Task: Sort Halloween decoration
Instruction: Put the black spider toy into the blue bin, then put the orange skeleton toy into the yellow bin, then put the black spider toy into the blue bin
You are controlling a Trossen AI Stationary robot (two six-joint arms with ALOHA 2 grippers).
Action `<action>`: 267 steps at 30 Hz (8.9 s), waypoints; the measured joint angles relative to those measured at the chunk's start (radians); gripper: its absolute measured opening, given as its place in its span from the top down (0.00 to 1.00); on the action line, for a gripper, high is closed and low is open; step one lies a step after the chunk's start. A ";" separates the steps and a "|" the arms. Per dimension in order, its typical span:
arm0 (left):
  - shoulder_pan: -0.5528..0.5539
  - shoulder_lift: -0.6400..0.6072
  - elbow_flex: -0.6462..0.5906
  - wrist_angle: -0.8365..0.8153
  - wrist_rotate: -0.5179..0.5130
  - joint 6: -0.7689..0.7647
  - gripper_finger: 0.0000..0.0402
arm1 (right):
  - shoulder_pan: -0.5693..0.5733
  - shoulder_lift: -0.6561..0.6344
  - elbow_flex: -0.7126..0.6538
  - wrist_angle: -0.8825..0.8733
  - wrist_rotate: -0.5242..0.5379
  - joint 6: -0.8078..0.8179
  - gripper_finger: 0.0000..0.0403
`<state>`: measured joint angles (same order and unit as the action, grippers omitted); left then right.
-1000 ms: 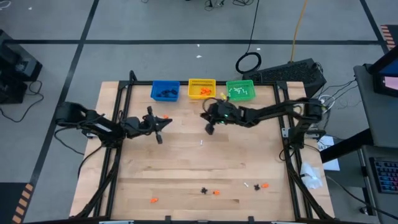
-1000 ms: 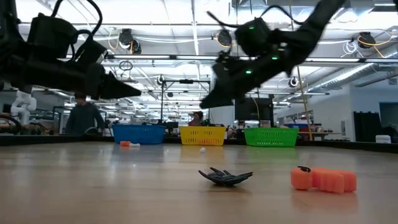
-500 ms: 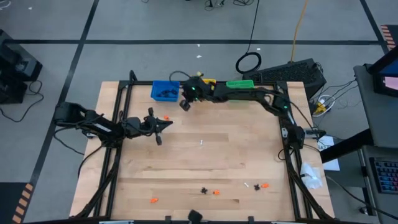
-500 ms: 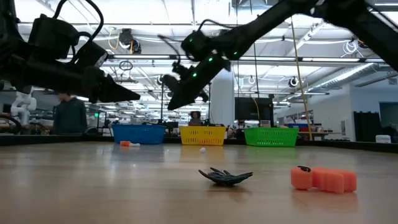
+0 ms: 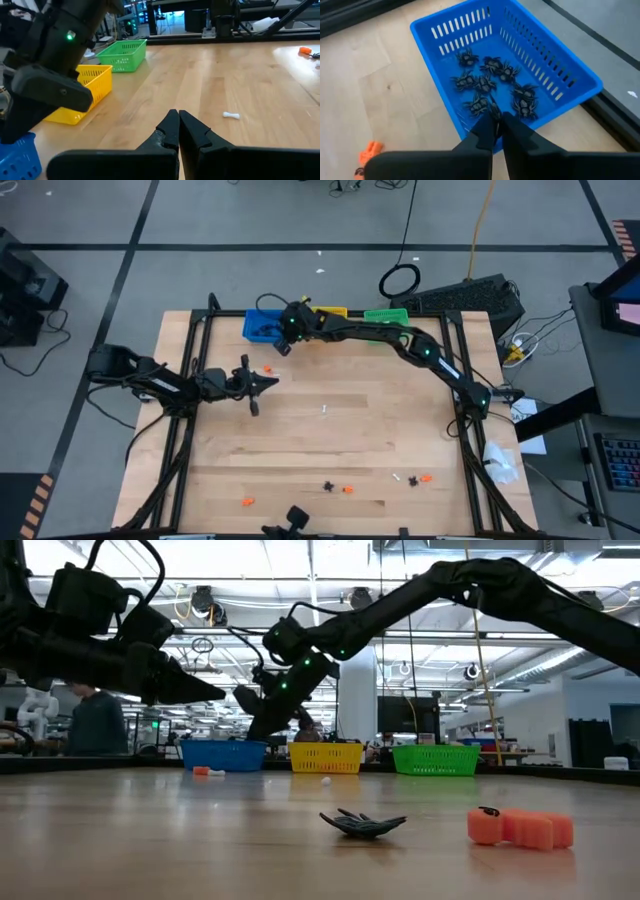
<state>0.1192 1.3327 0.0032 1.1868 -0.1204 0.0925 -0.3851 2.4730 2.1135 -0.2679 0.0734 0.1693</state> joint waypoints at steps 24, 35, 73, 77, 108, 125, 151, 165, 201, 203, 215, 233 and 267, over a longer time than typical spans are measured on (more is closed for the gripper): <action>0.000 0.000 0.000 -0.023 0.000 0.000 1.00 | 0.025 -0.111 0.004 -0.028 0.009 -0.166 0.79; 0.000 0.000 0.015 -0.075 0.005 -0.008 1.00 | 0.041 -0.135 -0.189 0.208 -0.031 -0.178 1.00; 0.306 0.106 0.794 -1.820 0.032 0.388 0.72 | 0.072 -1.327 -1.456 0.593 0.114 -0.256 1.00; 0.319 0.177 0.794 -1.770 0.000 0.400 0.58 | 0.072 -1.327 -1.456 0.592 0.114 -0.260 1.00; 0.367 0.261 0.916 -1.794 0.094 0.464 0.98 | 0.072 -1.327 -1.456 0.589 0.114 -0.264 1.00; 0.428 0.438 1.328 -1.687 0.176 0.159 1.00 | 0.072 -1.326 -1.456 0.592 0.113 -0.261 1.00; 0.526 0.778 1.687 -1.849 0.173 0.178 0.79 | 0.073 -1.326 -1.455 0.579 0.113 -0.261 1.00; 0.439 0.635 1.669 -1.939 0.208 0.201 0.87 | 0.073 -1.334 -1.454 0.505 0.113 -0.306 1.00; -0.459 0.599 1.162 -1.331 0.222 -0.395 0.87 | 0.148 -1.370 -1.551 0.370 0.107 -0.346 1.00; -0.483 0.627 1.162 -1.276 0.222 -0.440 0.81 | 0.154 -1.414 -1.593 0.368 0.106 -0.354 1.00; -0.526 0.731 1.171 -1.107 0.230 -0.585 0.57 | 0.164 -1.685 -1.715 0.413 0.056 -0.295 1.00; -0.536 0.794 1.191 -1.096 0.173 -0.451 0.55 | 0.164 -1.701 -1.725 0.421 0.056 -0.314 1.00; -0.425 0.728 1.186 -1.248 0.178 -0.289 0.97 | 0.164 -1.700 -1.724 0.420 0.056 -0.287 1.00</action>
<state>-0.3062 2.0609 1.1888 -0.0615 0.0581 -0.1960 -0.2207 0.7727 0.3897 0.1520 0.1299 -0.1174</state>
